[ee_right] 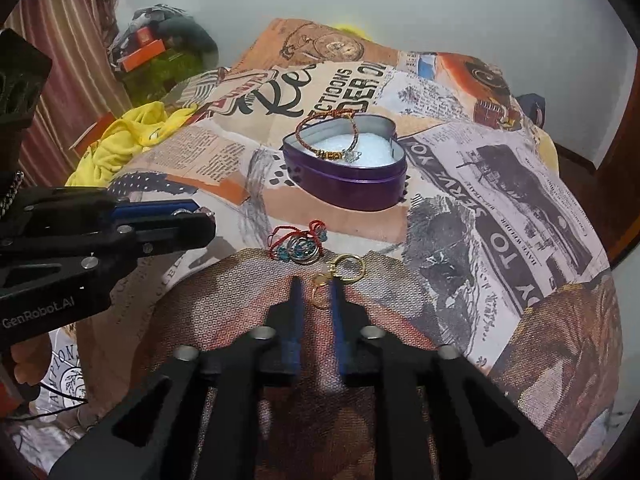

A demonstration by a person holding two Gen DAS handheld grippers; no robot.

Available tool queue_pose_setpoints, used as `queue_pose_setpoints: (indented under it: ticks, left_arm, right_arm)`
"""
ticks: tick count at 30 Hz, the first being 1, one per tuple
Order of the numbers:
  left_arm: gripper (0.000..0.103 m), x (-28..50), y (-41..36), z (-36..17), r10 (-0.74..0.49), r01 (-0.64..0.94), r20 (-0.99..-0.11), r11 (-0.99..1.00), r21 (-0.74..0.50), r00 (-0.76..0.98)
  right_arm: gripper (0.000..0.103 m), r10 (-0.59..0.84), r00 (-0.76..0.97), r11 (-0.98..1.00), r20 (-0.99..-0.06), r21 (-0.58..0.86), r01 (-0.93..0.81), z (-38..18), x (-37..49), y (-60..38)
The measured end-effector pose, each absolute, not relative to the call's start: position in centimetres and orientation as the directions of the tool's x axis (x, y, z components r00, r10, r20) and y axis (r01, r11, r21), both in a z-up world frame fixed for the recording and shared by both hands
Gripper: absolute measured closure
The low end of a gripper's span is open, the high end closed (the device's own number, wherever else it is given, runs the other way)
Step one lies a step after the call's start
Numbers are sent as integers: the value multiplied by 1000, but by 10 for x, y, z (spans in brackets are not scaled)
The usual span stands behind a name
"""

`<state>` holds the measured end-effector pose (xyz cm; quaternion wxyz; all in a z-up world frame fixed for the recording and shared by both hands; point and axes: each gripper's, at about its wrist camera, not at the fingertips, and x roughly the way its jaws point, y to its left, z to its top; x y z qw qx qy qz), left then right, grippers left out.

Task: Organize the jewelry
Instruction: 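Grasp the silver charm with the left gripper while the right gripper grasps a gold ring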

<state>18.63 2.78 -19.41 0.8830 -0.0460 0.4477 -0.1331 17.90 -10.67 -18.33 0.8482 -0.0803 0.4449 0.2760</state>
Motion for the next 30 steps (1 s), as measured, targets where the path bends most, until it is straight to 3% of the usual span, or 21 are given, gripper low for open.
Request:
queue_pose_setpoints:
  ticks: [2, 6, 10, 12, 30]
  left_arm:
    - [90, 186, 29, -194, -277, 192, -776, 960, -202, 567]
    - [90, 186, 32, -193, -269, 190, -775, 963, -194, 572]
    - [90, 186, 35, -192, -264, 181, -775, 964, -194, 575]
    - [90, 187, 36, -193, -263, 177, -775, 965, -195, 575]
    - [90, 201, 34, -169, -265, 188, -731, 964, -187, 629]
  right_arm:
    - [56, 390, 453, 842, -802, 112, -527, -186, 182, -106]
    - [56, 382, 435, 846, -815, 119, -521, -192, 185, -104]
    - [70, 373, 439, 847, -817, 107, -522, -196, 186, -102]
    - [86, 368, 442, 849, -818, 101, -519, -196, 188, -101]
    - [86, 387, 534, 863, -752, 91, -497, -159, 195, -113]
